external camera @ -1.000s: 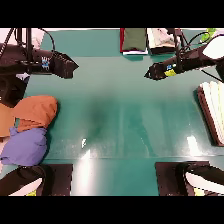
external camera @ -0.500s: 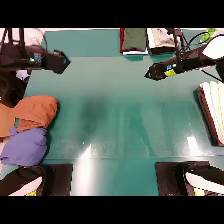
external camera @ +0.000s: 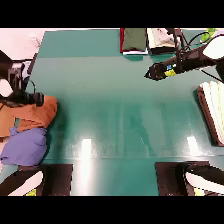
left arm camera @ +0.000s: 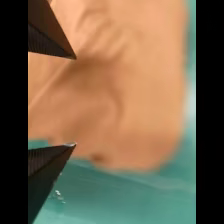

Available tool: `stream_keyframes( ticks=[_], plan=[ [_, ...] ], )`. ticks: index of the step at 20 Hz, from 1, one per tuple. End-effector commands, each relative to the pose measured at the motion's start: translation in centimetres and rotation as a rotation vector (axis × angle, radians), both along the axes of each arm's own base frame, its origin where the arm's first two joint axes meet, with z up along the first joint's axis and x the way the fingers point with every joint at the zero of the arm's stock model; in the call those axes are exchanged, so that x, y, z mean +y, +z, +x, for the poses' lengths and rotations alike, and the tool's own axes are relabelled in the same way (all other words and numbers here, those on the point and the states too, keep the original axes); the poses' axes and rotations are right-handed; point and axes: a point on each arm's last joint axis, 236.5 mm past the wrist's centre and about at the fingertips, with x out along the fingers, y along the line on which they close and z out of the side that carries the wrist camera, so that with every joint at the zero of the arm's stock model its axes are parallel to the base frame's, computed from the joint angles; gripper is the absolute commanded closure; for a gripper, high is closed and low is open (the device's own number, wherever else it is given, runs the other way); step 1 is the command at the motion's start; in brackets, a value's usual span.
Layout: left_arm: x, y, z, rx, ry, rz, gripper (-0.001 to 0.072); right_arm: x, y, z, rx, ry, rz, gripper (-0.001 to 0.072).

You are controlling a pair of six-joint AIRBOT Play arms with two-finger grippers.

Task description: Fold the shirts.

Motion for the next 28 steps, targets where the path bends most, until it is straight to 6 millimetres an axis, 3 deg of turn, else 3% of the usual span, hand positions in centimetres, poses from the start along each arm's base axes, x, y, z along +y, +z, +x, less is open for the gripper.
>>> stream_keyframes(
  ticks=[1, 5, 6, 8, 10, 11, 13, 15, 17, 18, 19, 21, 22, 24, 26, 28],
  plan=[
    [1.8, -4.0, -1.8, 0.042, 0.056, -0.003, 0.0085, 0.0, 0.0, 0.1, -0.002, -0.001, 0.0, 0.0692],
    [1.5, -4.1, -2.0, 0.05, 0.058, -0.017, 0.0089, 0.0, 0.1, 0.2, -0.008, -0.004, 0.003, 0.0692],
    [1.5, -4.2, -2.3, 0.06, 0.06, -0.017, 0.0232, 0.0, 0.1, 0.2, -0.007, -0.003, 0.003, 0.0692],
    [1.5, -4.2, -2.5, 0.07, 0.061, -0.018, 0.0642, 0.0, 0.1, 0.2, -0.008, -0.004, 0.003, 0.0692],
    [1.3, -2.8, -2.4, 0.069, 0.063, -0.029, 0.0685, -0.2, 0.7, 0.2, -0.022, -0.01, 0.008, 0.0692],
    [1.0, -0.8, -1.7, 0.036, 0.044, -0.036, 0.0685, -0.4, 1.5, 0.2, -0.043, -0.02, 0.021, 0.0692],
    [-0.3, 6.3, 0.4, -0.12, -0.022, -0.046, 0.0686, -1.4, 4.3, -0.1, -0.104, -0.055, 0.042, 0.0692],
    [-2.6, 15.9, 1.5, -0.345, -0.098, -0.033, 0.0686, -2.6, 9.1, -0.1, -0.211, -0.09, 0.067, 0.0692],
    [-6.5, 25.2, 0.9, -0.552, -0.211, -0.047, 0.0687, -4.0, 14.3, 0.0, -0.333, -0.124, 0.086, 0.0693],
    [-8.5, 28.9, 0.2, -0.627, -0.272, -0.065, 0.0687, -4.8, 16.7, 0.0, -0.388, -0.141, 0.092, 0.0693],
    [-10.7, 32.3, -0.7, -0.706, -0.337, -0.09, 0.0688, -5.5, 18.7, -0.1, -0.436, -0.155, 0.096, 0.0692],
    [-14.1, 37.3, -2.3, -0.839, -0.444, -0.136, 0.0689, -6.8, 22.1, -0.4, -0.52, -0.185, 0.101, 0.0692],
    [-15.6, 38.6, -2.7, -0.882, -0.487, -0.16, 0.0689, -7.4, 23.4, -0.6, -0.552, -0.2, 0.101, 0.0693],
    [-19.0, 38.9, -2.5, -0.892, -0.57, -0.202, 0.0689, -9.0, 25.3, -0.7, -0.6, -0.241, 0.096, 0.0692],
    [-23.6, 36.7, -1.5, -0.832, -0.667, -0.24, 0.069, -10.5, 26.4, -1.0, -0.619, -0.283, 0.092, 0.0693],
    [-30.4, 32.9, -0.7, -0.737, -0.795, -0.276, 0.0689, -11.7, 26.7, -1.0, -0.625, -0.309, 0.08, 0.0692]
  ],
)
